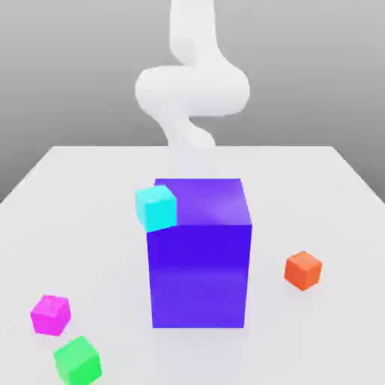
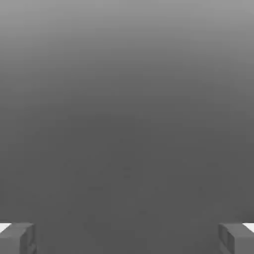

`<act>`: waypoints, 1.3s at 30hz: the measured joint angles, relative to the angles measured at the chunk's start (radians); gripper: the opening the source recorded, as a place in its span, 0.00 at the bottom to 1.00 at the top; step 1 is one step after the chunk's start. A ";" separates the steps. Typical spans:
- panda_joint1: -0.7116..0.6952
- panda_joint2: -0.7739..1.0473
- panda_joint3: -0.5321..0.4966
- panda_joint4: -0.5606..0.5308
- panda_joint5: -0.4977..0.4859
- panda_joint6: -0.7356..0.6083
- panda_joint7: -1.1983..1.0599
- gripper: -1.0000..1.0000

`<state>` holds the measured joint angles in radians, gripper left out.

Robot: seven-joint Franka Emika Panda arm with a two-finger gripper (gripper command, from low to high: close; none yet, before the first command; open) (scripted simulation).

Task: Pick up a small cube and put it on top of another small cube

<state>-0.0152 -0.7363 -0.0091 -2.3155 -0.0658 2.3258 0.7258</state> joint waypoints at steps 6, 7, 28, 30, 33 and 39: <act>-0.031 0.157 -0.047 -0.036 -0.144 0.056 -0.195 0.50; -0.035 0.183 -0.059 -0.042 -0.164 0.065 -0.229 0.50; -0.110 0.705 -0.360 -0.178 -0.182 0.306 -1.232 0.50; -0.135 0.754 -0.362 -0.194 -0.125 0.336 -1.369 0.50; -0.181 0.826 -0.340 -0.216 -0.021 0.377 -1.589 0.50; -0.324 0.967 -0.221 -0.241 0.207 0.460 -1.996 0.50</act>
<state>-0.3388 0.2310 -0.2301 -2.5569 0.1410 2.7863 -1.2705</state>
